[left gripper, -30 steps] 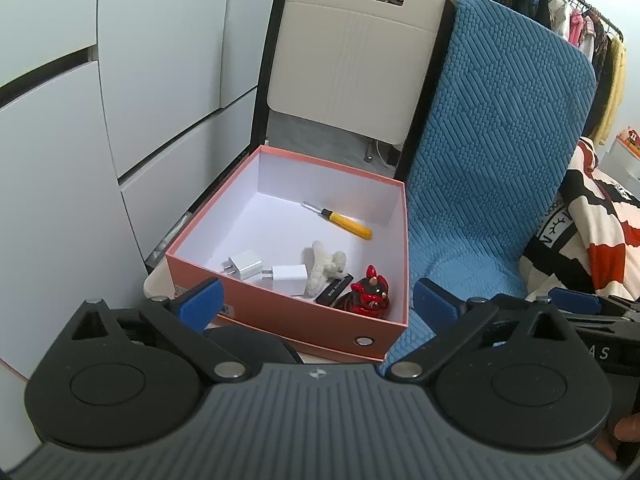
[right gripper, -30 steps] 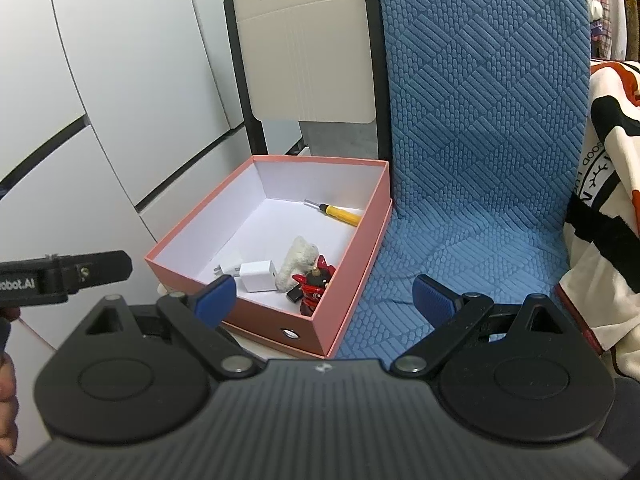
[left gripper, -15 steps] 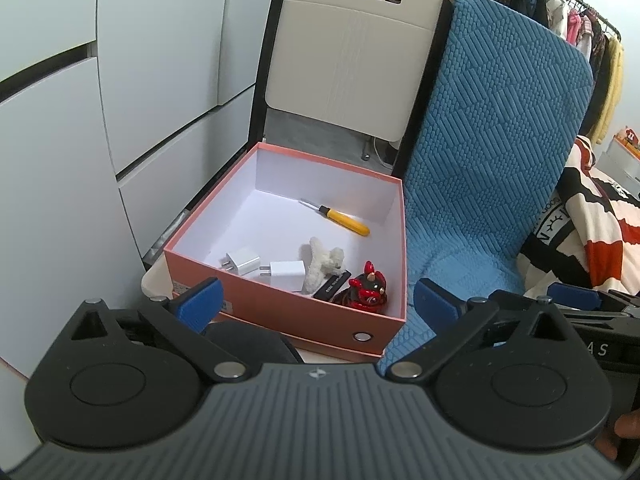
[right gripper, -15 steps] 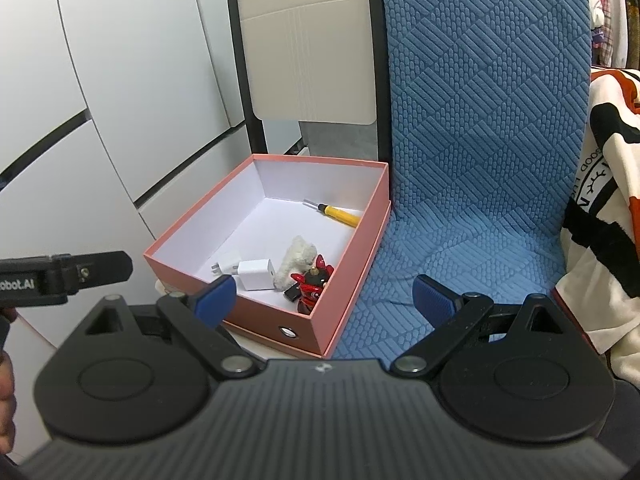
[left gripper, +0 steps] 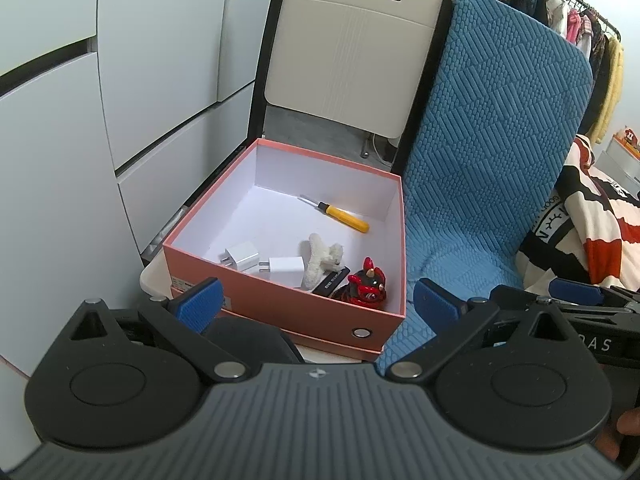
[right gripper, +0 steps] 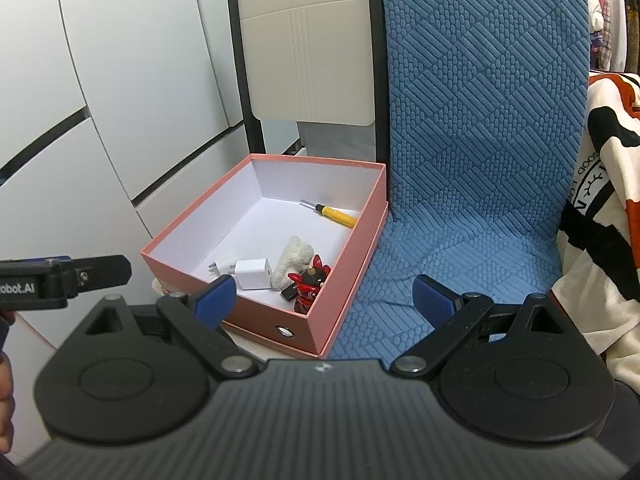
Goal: Organize rigid objects
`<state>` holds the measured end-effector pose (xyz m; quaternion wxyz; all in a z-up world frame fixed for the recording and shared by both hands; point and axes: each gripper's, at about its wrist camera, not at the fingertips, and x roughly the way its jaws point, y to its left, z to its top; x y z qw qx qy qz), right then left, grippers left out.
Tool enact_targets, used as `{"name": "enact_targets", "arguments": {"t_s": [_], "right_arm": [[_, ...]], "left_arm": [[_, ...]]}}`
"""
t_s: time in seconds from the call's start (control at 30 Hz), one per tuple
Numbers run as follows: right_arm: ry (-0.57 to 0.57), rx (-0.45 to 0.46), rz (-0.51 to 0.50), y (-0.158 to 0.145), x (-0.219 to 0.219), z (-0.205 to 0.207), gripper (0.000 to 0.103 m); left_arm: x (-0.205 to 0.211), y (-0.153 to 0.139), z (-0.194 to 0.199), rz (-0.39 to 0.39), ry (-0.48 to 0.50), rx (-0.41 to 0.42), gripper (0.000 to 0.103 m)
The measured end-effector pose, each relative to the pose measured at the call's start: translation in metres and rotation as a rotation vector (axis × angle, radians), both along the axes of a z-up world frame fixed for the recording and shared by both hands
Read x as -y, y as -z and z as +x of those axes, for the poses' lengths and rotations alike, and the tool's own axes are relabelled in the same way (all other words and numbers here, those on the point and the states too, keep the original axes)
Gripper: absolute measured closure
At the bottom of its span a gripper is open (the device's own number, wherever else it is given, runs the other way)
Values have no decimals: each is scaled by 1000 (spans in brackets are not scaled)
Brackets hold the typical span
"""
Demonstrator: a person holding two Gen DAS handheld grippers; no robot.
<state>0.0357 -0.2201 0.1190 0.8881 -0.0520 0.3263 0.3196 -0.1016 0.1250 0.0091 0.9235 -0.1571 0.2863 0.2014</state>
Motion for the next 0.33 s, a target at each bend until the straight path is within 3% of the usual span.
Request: {"name": "enact_targets", "arguments": {"t_s": [0.33], "right_arm": [[-3,9,-1,-4,-2,-1,6]], "left_arm": [[1,0,-1,-1,8,7,0]]}}
